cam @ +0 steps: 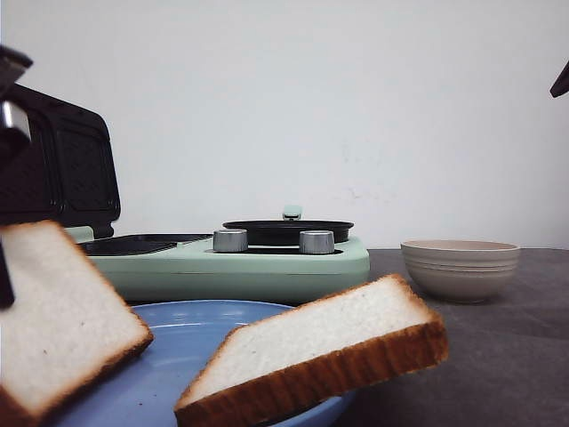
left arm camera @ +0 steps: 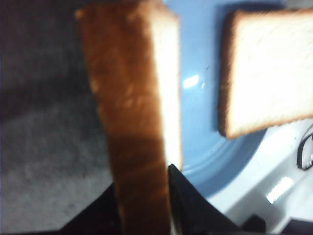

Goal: Make breakfast with bread and shrimp
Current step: 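Lift the bread slice with the left gripper toward the toaster plates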

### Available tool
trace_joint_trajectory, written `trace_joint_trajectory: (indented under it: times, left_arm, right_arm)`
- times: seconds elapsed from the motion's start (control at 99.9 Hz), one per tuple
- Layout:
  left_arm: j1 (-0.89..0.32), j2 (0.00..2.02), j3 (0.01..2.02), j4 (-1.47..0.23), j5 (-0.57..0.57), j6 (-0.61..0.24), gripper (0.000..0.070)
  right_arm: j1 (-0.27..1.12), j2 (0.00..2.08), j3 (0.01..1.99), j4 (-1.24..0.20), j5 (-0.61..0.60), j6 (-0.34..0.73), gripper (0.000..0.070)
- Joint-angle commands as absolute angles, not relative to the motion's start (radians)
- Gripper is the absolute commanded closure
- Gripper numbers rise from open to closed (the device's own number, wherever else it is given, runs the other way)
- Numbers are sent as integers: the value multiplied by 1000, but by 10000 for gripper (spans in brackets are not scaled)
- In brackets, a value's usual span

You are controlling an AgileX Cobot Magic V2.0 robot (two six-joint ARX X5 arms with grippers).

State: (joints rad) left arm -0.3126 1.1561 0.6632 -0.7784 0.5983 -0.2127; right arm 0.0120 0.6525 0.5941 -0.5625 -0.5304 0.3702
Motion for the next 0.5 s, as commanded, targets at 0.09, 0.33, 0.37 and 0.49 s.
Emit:
trace_joint_trajectory:
  times: [0.09, 0.33, 0.37, 0.49]
  left_arm:
    - [-316, 1080, 679, -710, 556, -246, 696]
    - [-316, 967, 679, -593, 503, -274, 696]
    - [-316, 951, 679, -571, 493, -274, 696]
    - [-316, 909, 679, -506, 435, -274, 696]
  right_arm:
    - [12, 658, 610, -556, -535, 358, 288]
    - [12, 658, 610, -556, -535, 358, 288]
    - [12, 658, 610, -556, -535, 358, 288]
    - [12, 658, 610, -556, -535, 358, 288]
